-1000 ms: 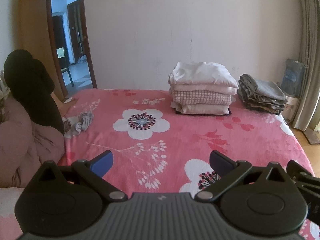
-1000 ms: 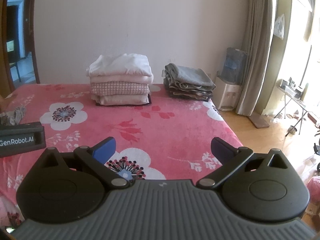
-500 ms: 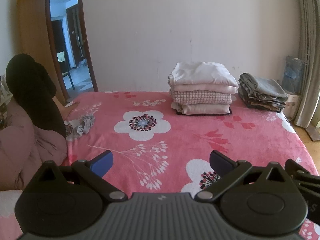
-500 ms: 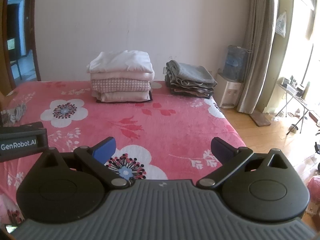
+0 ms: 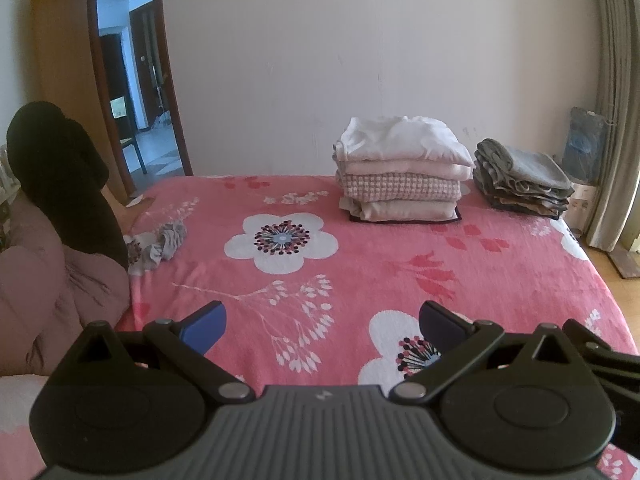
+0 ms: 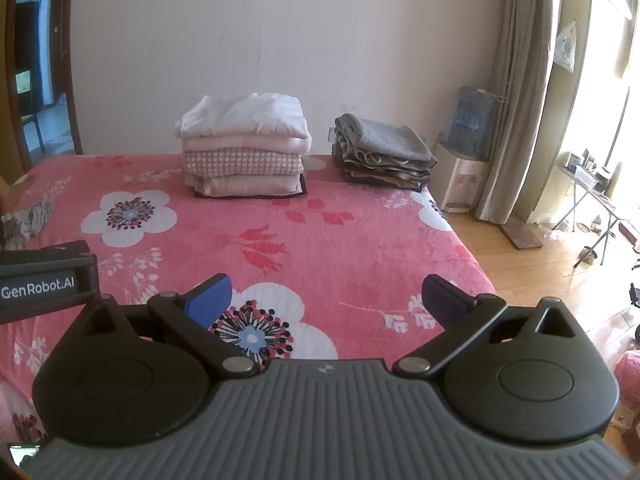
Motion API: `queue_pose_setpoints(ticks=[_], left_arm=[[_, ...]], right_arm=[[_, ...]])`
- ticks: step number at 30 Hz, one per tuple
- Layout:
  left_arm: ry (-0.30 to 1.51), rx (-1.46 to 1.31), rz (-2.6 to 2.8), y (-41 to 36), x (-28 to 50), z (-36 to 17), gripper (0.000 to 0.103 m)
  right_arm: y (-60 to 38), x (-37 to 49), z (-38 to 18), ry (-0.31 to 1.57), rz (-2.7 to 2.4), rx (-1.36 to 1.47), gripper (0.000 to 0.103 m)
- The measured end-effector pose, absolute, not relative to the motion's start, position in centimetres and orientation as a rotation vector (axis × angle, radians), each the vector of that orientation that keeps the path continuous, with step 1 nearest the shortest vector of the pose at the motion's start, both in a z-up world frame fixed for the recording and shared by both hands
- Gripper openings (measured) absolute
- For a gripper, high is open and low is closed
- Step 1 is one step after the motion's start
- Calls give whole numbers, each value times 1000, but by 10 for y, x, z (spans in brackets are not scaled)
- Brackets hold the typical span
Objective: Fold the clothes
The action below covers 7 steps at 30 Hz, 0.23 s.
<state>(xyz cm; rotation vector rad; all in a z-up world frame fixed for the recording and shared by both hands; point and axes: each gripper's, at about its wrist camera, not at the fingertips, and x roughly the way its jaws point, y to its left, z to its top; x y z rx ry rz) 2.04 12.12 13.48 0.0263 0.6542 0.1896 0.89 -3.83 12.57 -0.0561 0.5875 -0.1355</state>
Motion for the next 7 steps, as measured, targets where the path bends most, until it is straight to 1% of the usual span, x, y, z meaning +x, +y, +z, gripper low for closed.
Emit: queue_pose_setpoints(ticks=[7], left_arm=[[669,21,190,122,23,131,103]], right_arm=[[-38,9,124,593,-137,-54,102]])
